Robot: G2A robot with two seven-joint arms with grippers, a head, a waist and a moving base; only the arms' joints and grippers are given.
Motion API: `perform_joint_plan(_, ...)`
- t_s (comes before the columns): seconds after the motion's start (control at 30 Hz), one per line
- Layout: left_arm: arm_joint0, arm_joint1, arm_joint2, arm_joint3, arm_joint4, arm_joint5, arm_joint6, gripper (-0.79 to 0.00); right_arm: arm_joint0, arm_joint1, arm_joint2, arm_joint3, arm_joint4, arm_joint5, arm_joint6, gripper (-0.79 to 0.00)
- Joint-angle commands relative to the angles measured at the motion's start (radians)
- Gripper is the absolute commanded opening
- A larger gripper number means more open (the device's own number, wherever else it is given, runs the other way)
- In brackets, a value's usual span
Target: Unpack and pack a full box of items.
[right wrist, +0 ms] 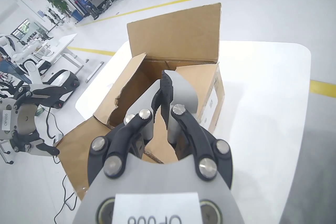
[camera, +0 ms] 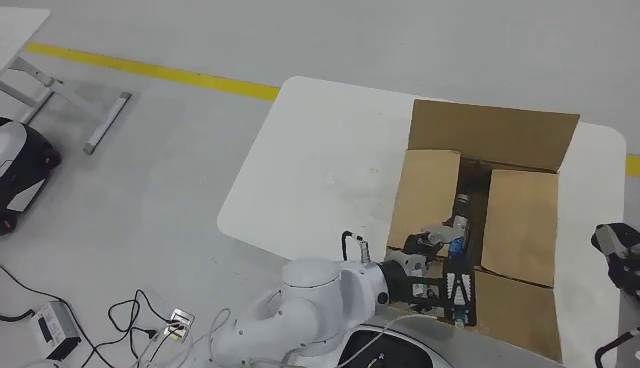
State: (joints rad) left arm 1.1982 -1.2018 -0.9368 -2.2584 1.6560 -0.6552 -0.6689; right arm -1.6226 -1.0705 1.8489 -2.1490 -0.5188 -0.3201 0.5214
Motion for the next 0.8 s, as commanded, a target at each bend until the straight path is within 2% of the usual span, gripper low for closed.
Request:
perform_joint_plan(0.0,0.002,0.004,0.007,-0.01,0.032,-0.05,-0.005,0.0,-0.004,0.0,0.001,0.002,0.0,0.0,-0.001,-0.785)
perform_joint_plan(0.1,0.019,0.016,-0.007,-0.046,0.073,-0.137,-0.009,0.0,-0.008,0.0,0.003,0.004,0.005,0.003,-0.004,-0.785)
perform_joint_plan(0.27,0.103,0.044,-0.086,-0.085,0.117,-0.261,0.009,0.0,-0.01,0.001,0.0,0.011,0.004,0.006,-0.006,-0.785)
perform_joint_plan(0.43,0.165,0.07,-0.109,-0.092,0.239,-0.355,0.087,0.0,0.001,0.003,-0.005,0.018,0.003,0.01,-0.003,-0.785)
perform_joint_plan(0.5,0.185,0.079,-0.098,-0.09,0.304,-0.355,0.121,0.0,0.007,0.003,-0.006,0.023,0.004,0.012,-0.001,-0.785)
perform_joint_plan(0.6,0.204,0.088,-0.086,-0.053,0.416,-0.305,0.158,0.0,0.016,0.004,-0.01,0.027,0.004,0.016,0.001,-0.785)
perform_joint_plan(0.73,0.202,0.092,-0.052,0.016,0.541,-0.172,0.235,0.0,0.024,0.005,-0.013,0.032,0.003,0.022,0.004,-0.785)
perform_joint_plan(0.77,0.199,0.091,-0.047,0.033,0.559,-0.135,0.252,-0.092,0.026,0.006,-0.013,0.034,0.003,0.022,0.004,-0.785)
